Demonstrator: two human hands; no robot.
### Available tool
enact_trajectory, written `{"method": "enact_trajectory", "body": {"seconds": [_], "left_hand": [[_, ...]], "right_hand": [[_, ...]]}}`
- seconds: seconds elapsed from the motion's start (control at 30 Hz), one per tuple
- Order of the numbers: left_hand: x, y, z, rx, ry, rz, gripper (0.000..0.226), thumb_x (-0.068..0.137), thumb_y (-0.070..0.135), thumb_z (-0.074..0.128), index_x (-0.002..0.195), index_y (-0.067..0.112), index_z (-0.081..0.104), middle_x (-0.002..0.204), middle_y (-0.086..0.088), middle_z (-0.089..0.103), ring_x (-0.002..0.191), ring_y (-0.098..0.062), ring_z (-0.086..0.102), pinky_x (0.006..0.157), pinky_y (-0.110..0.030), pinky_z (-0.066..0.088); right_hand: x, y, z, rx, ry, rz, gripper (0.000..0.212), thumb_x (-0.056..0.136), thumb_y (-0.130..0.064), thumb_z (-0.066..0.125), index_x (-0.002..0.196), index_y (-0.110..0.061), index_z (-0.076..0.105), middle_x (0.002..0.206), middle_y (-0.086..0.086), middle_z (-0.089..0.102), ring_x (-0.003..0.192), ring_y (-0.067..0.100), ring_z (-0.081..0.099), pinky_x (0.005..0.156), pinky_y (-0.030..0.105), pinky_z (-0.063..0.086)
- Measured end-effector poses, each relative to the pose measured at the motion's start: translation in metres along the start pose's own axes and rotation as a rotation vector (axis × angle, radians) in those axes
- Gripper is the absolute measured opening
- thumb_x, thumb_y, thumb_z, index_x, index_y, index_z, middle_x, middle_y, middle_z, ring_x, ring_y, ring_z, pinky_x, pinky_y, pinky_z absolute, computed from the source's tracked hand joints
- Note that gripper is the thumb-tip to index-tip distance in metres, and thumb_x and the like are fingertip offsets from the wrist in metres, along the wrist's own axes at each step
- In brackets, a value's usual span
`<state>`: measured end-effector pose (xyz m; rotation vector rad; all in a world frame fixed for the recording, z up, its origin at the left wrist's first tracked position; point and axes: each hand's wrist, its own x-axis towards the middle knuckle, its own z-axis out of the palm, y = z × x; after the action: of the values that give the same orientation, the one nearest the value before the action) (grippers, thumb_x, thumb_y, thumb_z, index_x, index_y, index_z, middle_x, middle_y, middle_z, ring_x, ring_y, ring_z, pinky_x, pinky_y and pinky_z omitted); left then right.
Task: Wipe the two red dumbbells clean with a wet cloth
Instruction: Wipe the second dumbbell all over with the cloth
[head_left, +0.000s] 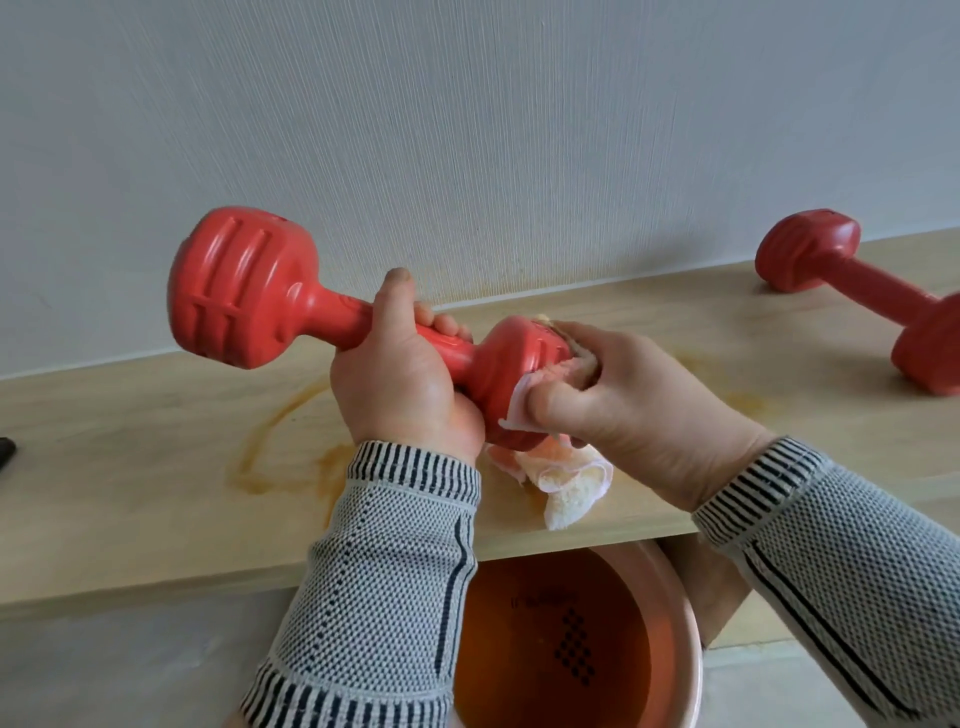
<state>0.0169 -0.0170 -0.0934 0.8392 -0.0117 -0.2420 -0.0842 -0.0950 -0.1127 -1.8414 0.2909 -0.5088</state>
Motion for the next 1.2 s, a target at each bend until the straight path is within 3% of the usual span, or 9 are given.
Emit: {"method": "enact_trajectory", "body": {"seconds": [0.07, 0.23, 0.4, 0.6, 0.73, 0.87, 0.97, 1.07, 1.2], "left_hand": [[0.000, 0.001, -0.001, -0.003, 0.006, -0.004, 0.026, 0.091, 0.014, 0.065, 0.068, 0.016, 0.052, 0.053, 0.005, 0.047, 0.044, -0.011, 0.047, 0.049, -0.026, 0.045], [-0.003, 0.004, 0.002, -0.020, -0.014, -0.014, 0.028, 0.091, 0.013, 0.064, 0.066, 0.015, 0.051, 0.050, 0.005, 0.047, 0.042, -0.010, 0.046, 0.048, -0.024, 0.046], [0.000, 0.006, 0.000, -0.045, -0.009, -0.036, 0.025, 0.091, 0.012, 0.063, 0.069, 0.015, 0.051, 0.050, 0.006, 0.047, 0.042, -0.010, 0.046, 0.048, -0.024, 0.046], [-0.004, 0.003, 0.001, -0.074, -0.050, -0.044, 0.024, 0.090, 0.009, 0.061, 0.070, 0.016, 0.049, 0.051, 0.005, 0.045, 0.042, -0.010, 0.044, 0.048, -0.024, 0.044], [-0.002, 0.005, 0.002, -0.072, -0.031, -0.043, 0.024, 0.090, 0.009, 0.061, 0.070, 0.017, 0.049, 0.051, 0.006, 0.046, 0.042, -0.010, 0.045, 0.048, -0.025, 0.044], [0.008, 0.009, -0.003, -0.155, 0.022, -0.104, 0.022, 0.089, 0.010, 0.062, 0.072, 0.017, 0.050, 0.052, 0.007, 0.047, 0.043, -0.009, 0.046, 0.053, -0.026, 0.045], [0.008, 0.007, -0.006, -0.163, 0.016, -0.139, 0.022, 0.089, 0.010, 0.062, 0.072, 0.017, 0.049, 0.052, 0.007, 0.047, 0.043, -0.009, 0.046, 0.055, -0.026, 0.045], [0.008, 0.006, -0.005, -0.149, -0.017, -0.118, 0.023, 0.090, 0.010, 0.061, 0.072, 0.018, 0.048, 0.052, 0.007, 0.046, 0.043, -0.009, 0.045, 0.053, -0.026, 0.044], [0.008, 0.004, -0.005, -0.111, -0.037, -0.079, 0.025, 0.090, 0.009, 0.059, 0.070, 0.018, 0.047, 0.051, 0.007, 0.045, 0.041, -0.008, 0.044, 0.049, -0.024, 0.044]], "right_hand": [[0.000, -0.001, 0.002, -0.004, 0.032, 0.015, 0.017, 0.072, -0.021, 0.072, 0.077, -0.008, 0.062, 0.053, -0.011, 0.054, 0.049, 0.004, 0.051, 0.050, 0.017, 0.042], [0.007, 0.002, 0.004, 0.059, 0.239, -0.007, 0.038, 0.071, -0.045, 0.062, 0.050, -0.016, 0.054, 0.051, -0.003, 0.044, 0.051, 0.014, 0.045, 0.049, 0.033, 0.040], [0.001, -0.004, 0.007, -0.087, 0.106, -0.004, 0.038, 0.057, -0.051, 0.061, 0.079, -0.021, 0.065, 0.058, -0.011, 0.061, 0.054, 0.003, 0.056, 0.053, 0.019, 0.044], [0.011, 0.004, 0.009, 0.023, 0.312, 0.110, 0.036, 0.076, -0.049, 0.056, 0.088, -0.017, 0.067, 0.061, -0.007, 0.060, 0.059, 0.017, 0.059, 0.047, 0.027, 0.043], [0.006, 0.004, 0.005, 0.234, 0.132, 0.083, 0.031, 0.076, -0.044, 0.063, 0.083, -0.014, 0.069, 0.058, -0.001, 0.058, 0.053, 0.018, 0.056, 0.048, 0.032, 0.046], [0.001, 0.006, 0.006, 0.105, -0.015, 0.011, 0.031, 0.072, -0.023, 0.063, 0.101, -0.012, 0.068, 0.076, 0.008, 0.068, 0.070, 0.026, 0.068, 0.068, 0.043, 0.058], [0.001, 0.004, 0.007, 0.100, 0.025, 0.002, 0.032, 0.067, -0.023, 0.063, 0.093, -0.005, 0.068, 0.065, 0.004, 0.061, 0.060, 0.019, 0.063, 0.059, 0.035, 0.056], [0.003, 0.001, 0.007, 0.142, 0.141, 0.015, 0.037, 0.066, -0.030, 0.064, 0.075, 0.006, 0.061, 0.059, 0.003, 0.053, 0.055, 0.016, 0.056, 0.053, 0.039, 0.053], [0.007, 0.003, 0.008, 0.150, 0.245, 0.009, 0.062, 0.060, -0.052, 0.062, 0.069, 0.009, 0.058, 0.053, 0.009, 0.054, 0.047, 0.019, 0.058, 0.045, 0.028, 0.047]]}}
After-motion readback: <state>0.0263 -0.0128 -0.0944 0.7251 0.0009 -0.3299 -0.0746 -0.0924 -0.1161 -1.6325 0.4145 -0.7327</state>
